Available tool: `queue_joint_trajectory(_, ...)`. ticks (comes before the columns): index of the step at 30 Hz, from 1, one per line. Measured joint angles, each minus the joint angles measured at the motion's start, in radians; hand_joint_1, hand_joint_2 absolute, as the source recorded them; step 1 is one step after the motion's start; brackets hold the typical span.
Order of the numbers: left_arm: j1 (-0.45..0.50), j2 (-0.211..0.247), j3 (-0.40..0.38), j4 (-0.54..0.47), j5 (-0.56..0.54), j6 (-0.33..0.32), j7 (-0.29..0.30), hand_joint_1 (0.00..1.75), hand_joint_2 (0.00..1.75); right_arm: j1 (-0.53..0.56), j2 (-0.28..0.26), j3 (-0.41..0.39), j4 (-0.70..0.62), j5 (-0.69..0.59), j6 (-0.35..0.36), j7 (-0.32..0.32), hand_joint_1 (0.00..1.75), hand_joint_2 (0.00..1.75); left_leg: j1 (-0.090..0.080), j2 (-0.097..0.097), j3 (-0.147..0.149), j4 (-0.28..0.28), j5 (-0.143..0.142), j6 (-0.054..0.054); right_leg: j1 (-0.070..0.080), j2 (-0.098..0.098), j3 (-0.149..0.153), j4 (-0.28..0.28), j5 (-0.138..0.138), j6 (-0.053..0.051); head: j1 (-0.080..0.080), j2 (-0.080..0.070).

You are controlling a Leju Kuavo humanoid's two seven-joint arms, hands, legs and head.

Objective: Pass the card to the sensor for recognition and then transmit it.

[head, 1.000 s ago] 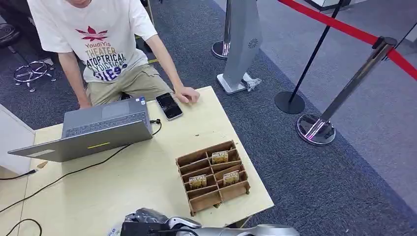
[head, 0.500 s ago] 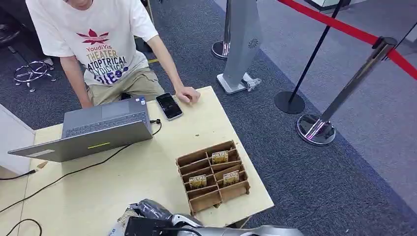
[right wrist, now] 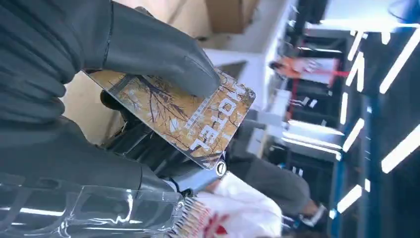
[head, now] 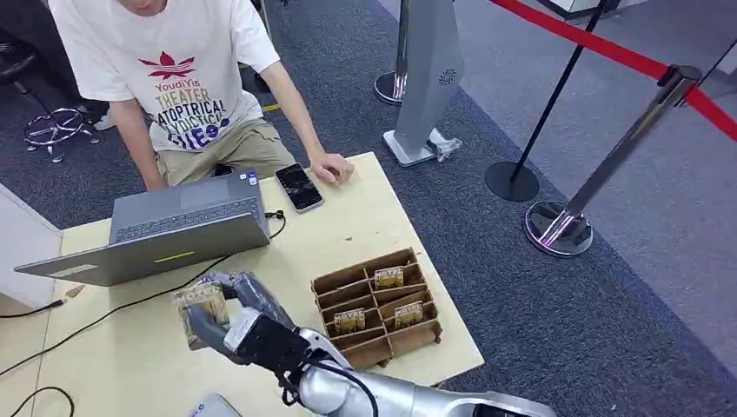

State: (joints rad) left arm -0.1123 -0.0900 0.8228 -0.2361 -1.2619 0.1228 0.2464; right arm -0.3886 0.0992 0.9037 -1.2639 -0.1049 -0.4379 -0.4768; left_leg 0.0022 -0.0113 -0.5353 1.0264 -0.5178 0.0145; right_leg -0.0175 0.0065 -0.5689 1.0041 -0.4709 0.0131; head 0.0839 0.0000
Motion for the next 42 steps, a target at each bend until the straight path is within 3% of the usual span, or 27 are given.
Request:
queue_joint_trajectory(5,-0.001,0.0,0.0,0.0,0.011,0.005,-0.002,0.0,0.0,-0.024,-0.002,-0.065,-0.102,0.1,-0.003,0.009,1.75,1.75,0.0,0.0,0.0,0.0,0.0,0.0,0.0,0.0,0.0,0.0,0.0,0.0,0.0,0.0)
queue_joint_trajectory(11,-0.002,0.0,-0.001,0.0,0.004,0.006,-0.006,0.0,0.0,-0.09,0.01,-0.117,-0.121,0.199,-0.034,0.053,1.75,1.75,0.0,0.0,0.0,0.0,0.0,0.0,0.0,0.0,0.0,0.0,0.0,0.0,0.0,0.0)
queue_joint_trajectory(29,-0.001,0.0,-0.002,0.0,0.023,0.01,-0.009,0.0,0.0,-0.331,0.133,-0.147,0.238,0.372,-0.206,0.087,1.75,1.75,0.0,0.0,0.0,0.0,0.0,0.0,0.0,0.0,0.0,0.001,0.0,0.0,0.0,0.0)
queue_joint_trajectory(35,0.008,0.002,-0.002,0.001,0.026,0.01,-0.018,0.0,0.0,-0.347,0.169,-0.171,0.325,0.598,-0.243,0.062,1.75,1.75,0.0,0.0,0.0,0.0,0.0,0.0,0.0,0.0,0.0,0.0,0.0,0.0,0.0,0.0)
queue_joint_trajectory(42,0.015,0.003,-0.002,0.002,0.029,0.015,-0.027,0.0,0.0,-0.306,0.216,-0.301,0.358,0.9,-0.243,0.002,1.75,1.75,0.0,0.0,0.0,0.0,0.0,0.0,0.0,0.0,0.0,0.0,0.0,0.0,0.0,0.0)
